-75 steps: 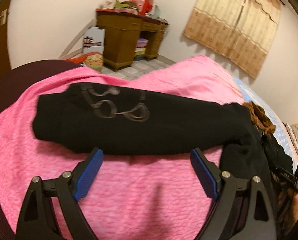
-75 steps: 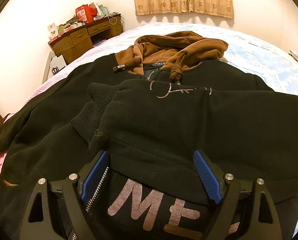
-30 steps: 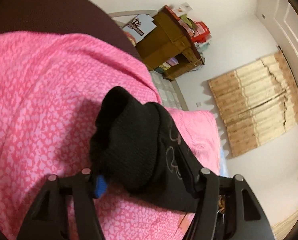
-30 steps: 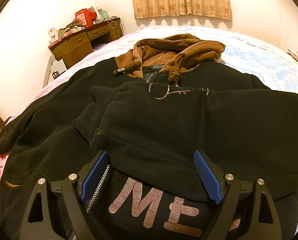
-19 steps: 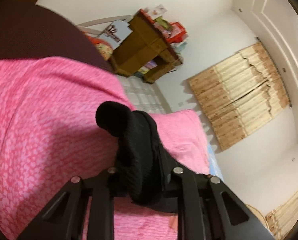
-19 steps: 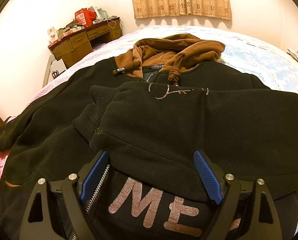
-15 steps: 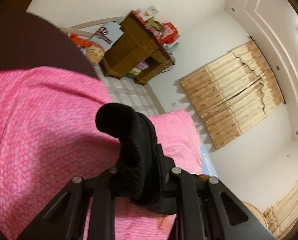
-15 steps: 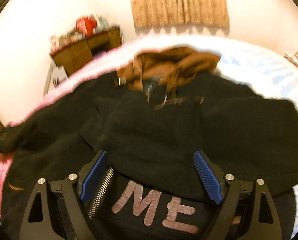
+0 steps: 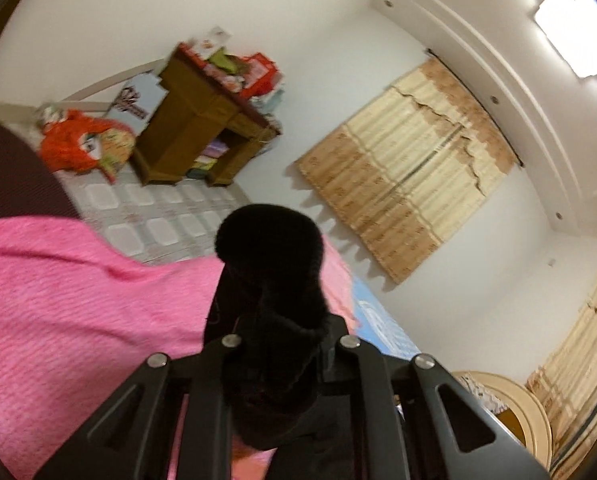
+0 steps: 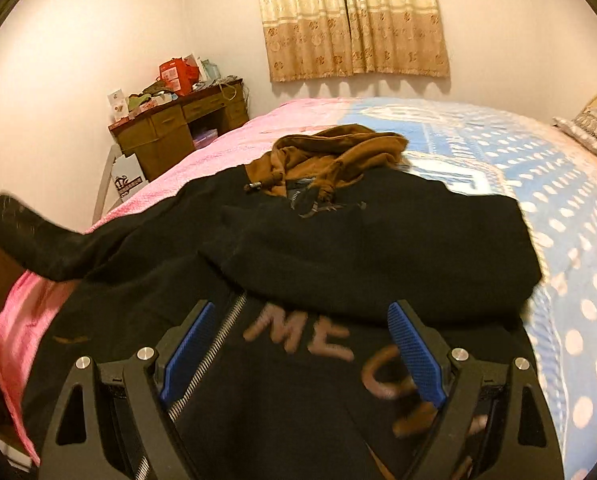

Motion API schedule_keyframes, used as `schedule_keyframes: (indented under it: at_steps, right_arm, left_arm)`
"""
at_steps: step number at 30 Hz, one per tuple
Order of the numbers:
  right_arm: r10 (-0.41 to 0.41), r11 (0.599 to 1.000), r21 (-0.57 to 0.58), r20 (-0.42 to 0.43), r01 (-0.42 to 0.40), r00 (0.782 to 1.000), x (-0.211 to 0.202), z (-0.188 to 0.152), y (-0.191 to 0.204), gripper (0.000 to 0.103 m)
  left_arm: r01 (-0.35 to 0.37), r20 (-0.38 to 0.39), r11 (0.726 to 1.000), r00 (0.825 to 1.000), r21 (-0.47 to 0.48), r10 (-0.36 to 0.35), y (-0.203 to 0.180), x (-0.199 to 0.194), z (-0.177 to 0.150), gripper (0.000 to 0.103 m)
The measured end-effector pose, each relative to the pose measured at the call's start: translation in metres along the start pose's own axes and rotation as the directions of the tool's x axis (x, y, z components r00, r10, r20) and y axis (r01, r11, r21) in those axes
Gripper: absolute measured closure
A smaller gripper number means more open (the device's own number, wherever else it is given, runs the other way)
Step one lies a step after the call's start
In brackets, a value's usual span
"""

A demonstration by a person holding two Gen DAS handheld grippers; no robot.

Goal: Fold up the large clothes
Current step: 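Carry the sleeve with the left tool across the hoodie front toward the right tool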

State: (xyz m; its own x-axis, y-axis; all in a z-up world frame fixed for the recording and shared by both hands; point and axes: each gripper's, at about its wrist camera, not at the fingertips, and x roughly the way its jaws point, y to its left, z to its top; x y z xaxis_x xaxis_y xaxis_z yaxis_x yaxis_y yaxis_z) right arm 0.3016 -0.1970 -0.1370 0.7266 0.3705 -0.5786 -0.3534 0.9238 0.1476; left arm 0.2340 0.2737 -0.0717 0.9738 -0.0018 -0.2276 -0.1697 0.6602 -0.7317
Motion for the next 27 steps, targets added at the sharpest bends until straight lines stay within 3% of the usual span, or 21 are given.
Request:
schedule_keyframes:
  at_steps: [8, 15, 19, 24, 27]
  right_arm:
    - [-0.005, 0.992, 0.127, 0.11, -0.009, 0.994, -0.021, -0.02, -0.026, 0.015]
    - [-0.018, 0.975, 0.223, 0.118, -0.009, 0.993, -0.022, -0.029, -0.042, 0.015]
    - [-0.007, 0.966, 0.257, 0.129, -0.027, 0.992, -0.023, -0.033, -0.048, 0.015]
    - [0.014, 0.952, 0.303, 0.12, -0.05, 0.993, -0.02, -0.036, -0.057, 0.015]
    - [0.025, 0.944, 0.323, 0.125, -0.064, 0.992, -0.02, -0.038, -0.061, 0.015]
  left_arm:
    - [0.111, -0.045, 0.985, 0.993, 0.133, -0.106, -0.067, 0.023, -0.003, 0.09]
    - [0.215, -0.079, 0.936, 0.976, 0.28, -0.201, -0.135, 0.036, -0.025, 0.09]
    - [0.263, -0.096, 0.911, 0.965, 0.317, -0.245, -0.169, 0.046, -0.034, 0.091]
    - [0.333, -0.145, 0.857, 0.943, 0.394, -0.3, -0.215, 0.061, -0.058, 0.092]
    - [0.361, -0.191, 0.806, 0.933, 0.469, -0.306, -0.244, 0.075, -0.089, 0.092]
